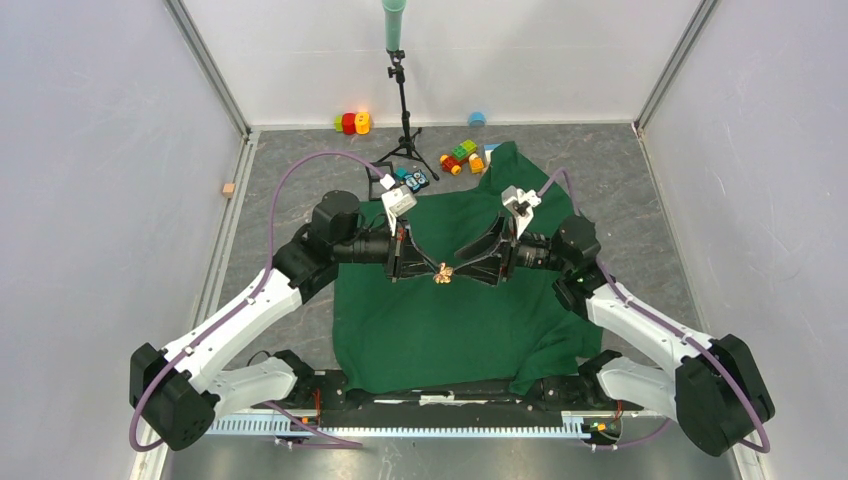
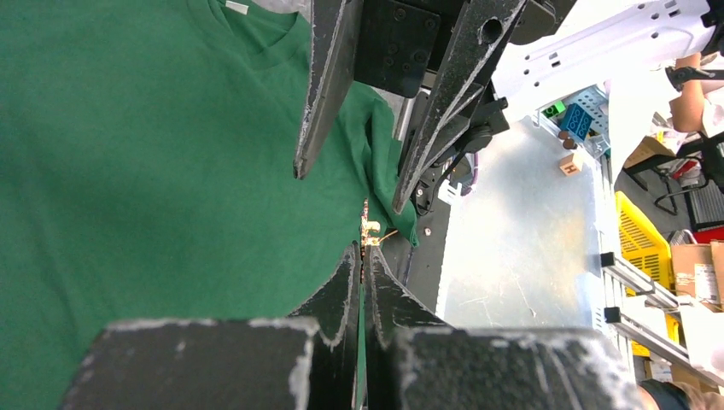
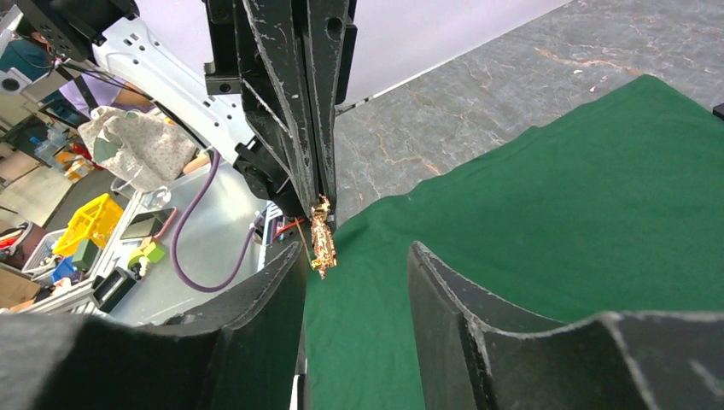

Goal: Pin the brooch onto the clothing

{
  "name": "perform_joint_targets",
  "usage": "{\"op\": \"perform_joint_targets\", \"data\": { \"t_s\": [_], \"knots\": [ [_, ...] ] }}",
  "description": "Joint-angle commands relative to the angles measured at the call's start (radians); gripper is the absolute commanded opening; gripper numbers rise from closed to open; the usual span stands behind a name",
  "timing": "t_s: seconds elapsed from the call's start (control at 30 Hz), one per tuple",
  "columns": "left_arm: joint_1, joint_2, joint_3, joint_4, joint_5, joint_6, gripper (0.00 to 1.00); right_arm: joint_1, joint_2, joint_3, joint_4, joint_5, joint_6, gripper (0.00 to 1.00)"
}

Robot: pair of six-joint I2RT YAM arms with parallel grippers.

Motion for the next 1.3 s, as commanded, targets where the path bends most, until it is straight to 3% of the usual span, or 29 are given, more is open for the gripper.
{"op": "perform_joint_targets", "data": {
  "t_s": [0.0, 0.7, 0.9, 1.1, 1.27],
  "knots": [
    [-0.002, -0.011, -0.006, 0.062, 0.05, -0.036, 0.02, 0.008, 0.008, 0.001, 0.092, -0.003, 0.045, 0.5],
    [-0.002, -0.014, -0.019, 0.084, 0.045, -0.049, 0.02, 0.051, 0.048, 0.001, 0.156, -0.058, 0.073, 0.18],
    [-0.002, -0.019, -0.026, 0.101, 0.049, -0.057, 0.02, 0.054, 0.055, 0.001, 0.158, -0.063, 0.07, 0.13],
    [-0.002, -0.019, -0.029, 0.103, 0.054, -0.061, 0.03, 0.055, 0.053, 0.001, 0.156, -0.062, 0.07, 0.0],
    [-0.002, 0.002, -0.023, 0.098, 0.07, -0.077, 0.43, 0.055, 0.043, 0.01, 0.158, -0.063, 0.073, 0.0]
  ]
}}
